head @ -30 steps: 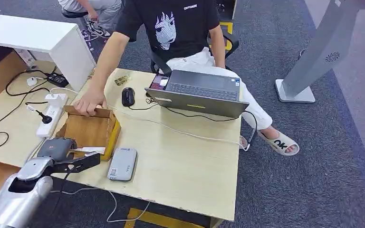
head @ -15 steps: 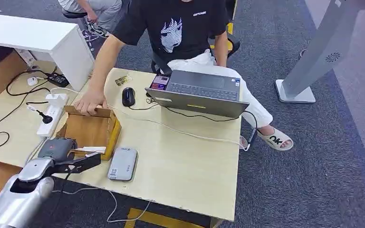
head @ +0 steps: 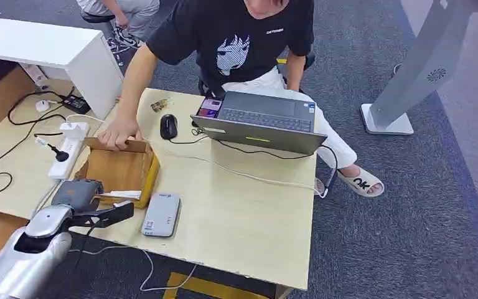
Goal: Pass the card to the sensor for recognition and then transmit it.
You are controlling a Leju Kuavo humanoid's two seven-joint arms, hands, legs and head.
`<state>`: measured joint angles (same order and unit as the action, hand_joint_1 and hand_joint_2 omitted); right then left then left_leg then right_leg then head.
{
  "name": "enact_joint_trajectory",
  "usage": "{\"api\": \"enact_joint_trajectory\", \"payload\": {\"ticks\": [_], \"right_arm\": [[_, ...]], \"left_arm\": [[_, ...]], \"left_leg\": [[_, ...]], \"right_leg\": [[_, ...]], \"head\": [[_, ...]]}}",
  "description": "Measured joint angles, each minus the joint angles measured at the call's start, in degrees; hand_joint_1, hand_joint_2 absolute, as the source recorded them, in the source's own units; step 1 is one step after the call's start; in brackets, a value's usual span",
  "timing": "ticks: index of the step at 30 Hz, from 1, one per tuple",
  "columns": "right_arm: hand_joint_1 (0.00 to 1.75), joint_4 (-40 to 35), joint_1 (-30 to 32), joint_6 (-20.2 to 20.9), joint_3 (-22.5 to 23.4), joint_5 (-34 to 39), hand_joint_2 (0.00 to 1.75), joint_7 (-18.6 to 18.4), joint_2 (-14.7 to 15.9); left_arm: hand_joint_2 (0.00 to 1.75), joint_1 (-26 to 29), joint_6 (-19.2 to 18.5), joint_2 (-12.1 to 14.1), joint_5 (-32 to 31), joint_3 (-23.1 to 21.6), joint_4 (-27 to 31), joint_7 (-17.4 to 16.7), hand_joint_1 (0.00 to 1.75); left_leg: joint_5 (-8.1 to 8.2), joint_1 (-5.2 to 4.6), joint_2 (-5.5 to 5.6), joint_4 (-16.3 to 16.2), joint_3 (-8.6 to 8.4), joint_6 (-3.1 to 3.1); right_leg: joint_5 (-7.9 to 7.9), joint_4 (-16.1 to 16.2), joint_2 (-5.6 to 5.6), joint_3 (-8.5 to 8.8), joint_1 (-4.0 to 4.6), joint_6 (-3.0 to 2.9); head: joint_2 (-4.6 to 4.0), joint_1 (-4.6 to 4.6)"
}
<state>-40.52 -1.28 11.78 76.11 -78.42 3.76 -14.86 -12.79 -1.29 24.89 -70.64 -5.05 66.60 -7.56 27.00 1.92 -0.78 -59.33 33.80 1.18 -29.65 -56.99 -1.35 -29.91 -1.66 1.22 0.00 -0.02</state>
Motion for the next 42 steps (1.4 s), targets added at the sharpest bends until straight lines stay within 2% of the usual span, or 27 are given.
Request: {"api": "enact_joint_trajectory", "payload": {"ticks": [1,2,3,4,6,8,24,26,30,33,34,35,42], "right_arm": [[0.0,-0.04,0.0,0.0,-0.09,0.0,1.75,0.0,0.0],[0.0,-0.04,0.0,0.0,-0.11,0.0,1.75,0.0,0.0],[0.0,-0.04,0.0,0.0,-0.11,0.0,1.75,0.0,0.0],[0.0,-0.07,0.0,0.02,-0.11,0.0,1.75,0.0,0.0],[0.0,-0.22,0.02,0.11,-0.11,0.0,1.75,0.0,-0.02],[0.0,-0.48,0.04,0.31,-0.11,-0.02,1.75,-0.11,-0.13],[0.0,-2.29,0.23,1.29,-0.11,-0.22,1.75,-0.7,-0.5],[0.0,-2.32,0.24,1.29,-0.09,-0.22,1.75,-0.7,-0.52],[0.0,-2.62,0.26,1.71,-0.09,-0.31,1.75,-0.96,-0.63],[0.0,-3.04,0.3,2.12,-0.07,-1.09,1.75,-1.31,-0.72],[0.0,-3.3,0.32,2.47,-0.04,-1.29,1.75,-1.38,-0.79],[0.0,-3.52,0.34,2.65,-0.02,-1.33,1.75,-1.6,-0.87],[0.0,-5.16,0.53,3.78,0.44,-2.29,1.75,-2.4,-1.09]], "left_arm": [[1.75,0.0,-0.02,0.07,0.0,-0.09,0.13,0.0,1.5],[1.75,0.0,-0.09,0.13,0.0,-0.2,0.28,0.0,1.36],[1.75,0.0,-0.13,0.13,0.0,-0.26,0.39,0.0,1.1],[1.75,0.0,-0.17,0.13,0.0,-0.35,0.48,0.0,0.68],[1.75,-0.01,-0.35,0.13,-0.15,-0.55,0.79,-0.2,0.24],[1.75,-0.27,-0.48,0.13,-0.2,-0.64,1.14,-0.63,0.05],[1.75,-1.48,-0.72,0.11,-0.24,-0.79,1.92,-0.72,0.07],[1.75,-1.54,-0.72,0.11,-0.24,-0.81,1.94,-0.72,0.16],[1.75,-1.59,-0.83,0.11,-0.24,-0.85,2.03,-0.72,0.0],[1.75,-1.59,-0.96,0.09,-0.24,-0.99,2.05,-0.77,0.0],[1.75,-1.58,-1.01,0.09,-0.26,-1.03,2.05,-0.81,0.61],[1.75,-1.58,-1.12,0.09,-0.28,-1.09,2.05,-0.81,1.75],[1.75,-1.51,-1.88,0.11,0.04,-2.08,1.14,-0.37,1.75]], "left_leg": [[0.0,0.0,0.0,0.0,0.02,0.0],[0.0,0.0,0.0,0.0,0.03,0.0],[0.0,0.0,0.0,0.0,0.05,0.0],[0.0,0.0,0.0,0.0,0.07,0.0],[0.0,0.0,0.0,-0.01,0.1,0.0],[0.0,0.0,0.0,-0.01,0.12,0.0],[0.0,0.0,-0.01,0.0,0.11,0.0],[0.0,0.0,-0.01,0.0,0.11,0.0],[0.0,0.0,-0.01,0.0,0.11,0.0],[0.0,0.0,-0.01,0.0,0.11,0.0],[0.0,-0.01,-0.01,0.0,0.11,0.0],[0.0,0.0,-0.01,0.0,0.11,0.0],[0.01,0.0,-0.01,0.0,0.12,0.0]], "right_leg": [[0.0,0.0,0.0,-0.02,0.0,0.0],[0.0,0.0,0.0,-0.03,0.0,0.0],[0.0,0.0,0.0,-0.06,0.0,0.0],[0.0,0.0,0.0,-0.08,0.0,0.0],[0.0,0.0,0.0,-0.1,0.0,0.0],[0.0,0.0,-0.01,-0.09,0.0,0.0],[0.0,0.0,0.01,-0.09,0.0,0.0],[0.0,0.0,0.01,-0.09,0.0,0.0],[0.0,0.0,0.01,-0.09,0.0,0.0],[0.0,0.0,0.01,-0.09,0.0,0.0],[0.0,0.0,0.01,-0.09,0.0,0.0],[0.0,0.0,0.01,-0.09,0.0,0.0],[0.0,0.0,0.01,-0.07,0.0,0.0]], "head": [[0.0,0.0],[0.0,0.02],[0.0,0.0],[0.0,0.0],[0.0,0.0],[0.0,0.02],[0.0,0.0],[0.0,0.0],[0.0,0.0],[0.0,0.02],[0.0,0.0],[0.0,0.02],[0.0,0.02]]}}
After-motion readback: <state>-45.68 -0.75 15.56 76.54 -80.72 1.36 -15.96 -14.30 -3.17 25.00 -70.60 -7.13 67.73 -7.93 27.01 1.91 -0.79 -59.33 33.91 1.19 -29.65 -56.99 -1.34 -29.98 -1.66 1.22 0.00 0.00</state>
